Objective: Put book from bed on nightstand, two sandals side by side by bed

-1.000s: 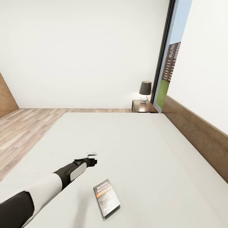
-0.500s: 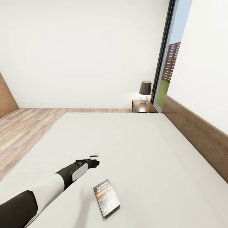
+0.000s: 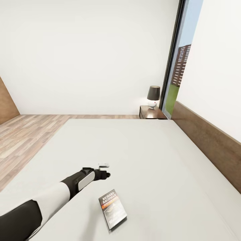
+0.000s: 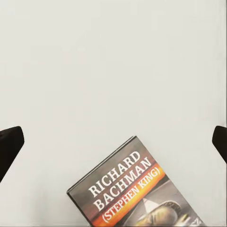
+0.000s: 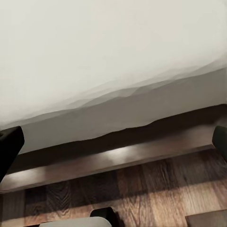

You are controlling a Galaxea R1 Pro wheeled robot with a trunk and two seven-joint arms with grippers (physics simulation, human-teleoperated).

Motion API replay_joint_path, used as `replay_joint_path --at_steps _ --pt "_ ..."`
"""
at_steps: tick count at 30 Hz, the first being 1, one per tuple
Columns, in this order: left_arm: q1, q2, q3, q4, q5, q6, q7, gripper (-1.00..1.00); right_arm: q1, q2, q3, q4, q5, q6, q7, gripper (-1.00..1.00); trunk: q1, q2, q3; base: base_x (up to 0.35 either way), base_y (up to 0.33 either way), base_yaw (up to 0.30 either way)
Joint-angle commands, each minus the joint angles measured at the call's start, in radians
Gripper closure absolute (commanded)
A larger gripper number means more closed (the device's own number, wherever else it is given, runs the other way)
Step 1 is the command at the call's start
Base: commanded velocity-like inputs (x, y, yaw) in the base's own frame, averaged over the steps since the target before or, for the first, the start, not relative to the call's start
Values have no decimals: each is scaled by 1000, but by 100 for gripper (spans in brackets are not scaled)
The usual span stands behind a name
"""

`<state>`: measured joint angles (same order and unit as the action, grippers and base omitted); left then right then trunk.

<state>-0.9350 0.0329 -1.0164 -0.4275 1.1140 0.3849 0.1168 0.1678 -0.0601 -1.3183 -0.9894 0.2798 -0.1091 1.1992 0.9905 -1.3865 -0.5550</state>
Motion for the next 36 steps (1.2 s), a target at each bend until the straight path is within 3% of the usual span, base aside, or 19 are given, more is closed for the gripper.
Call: replay_joint_path --at_steps 1,5,10,13,17,21,31,36 --pt "-2 0 -7 -3 10 9 -1 -100 -1 0 -2 -1 9 -10 2 -100 0 -1 -1 0 0 0" --pt "-12 -6 -7 2 12 38 -43 -100 -1 2 -2 33 22 -15 1 -100 0 -1 -1 0 0 0" --pt "-16 -8 -7 3 13 46 -51 -100 -1 3 -2 94 130 -25 -19 -100 0 -1 -1 0 0 0" --pt "-17 -9 -7 4 13 48 -50 -100 -1 4 -2 141 194 -28 -82 -100 0 -1 -1 0 0 0" --pt "-17 -9 -7 4 13 49 -48 -100 -1 1 9 232 242 -41 -186 -100 0 -1 -1 0 0 0" --pt "-18 -9 -7 5 13 49 -47 -100 -1 -5 35 305 263 -67 -251 -100 0 -1 -1 0 0 0" --pt "-18 -10 -8 4 13 49 -46 -100 -1 -5 67 357 277 -84 -342 -100 0 -1 -1 0 0 0" --pt "-18 -10 -7 4 13 49 -46 -100 -1 -5 123 418 279 -87 -465 -100 0 -1 -1 0 0 0"
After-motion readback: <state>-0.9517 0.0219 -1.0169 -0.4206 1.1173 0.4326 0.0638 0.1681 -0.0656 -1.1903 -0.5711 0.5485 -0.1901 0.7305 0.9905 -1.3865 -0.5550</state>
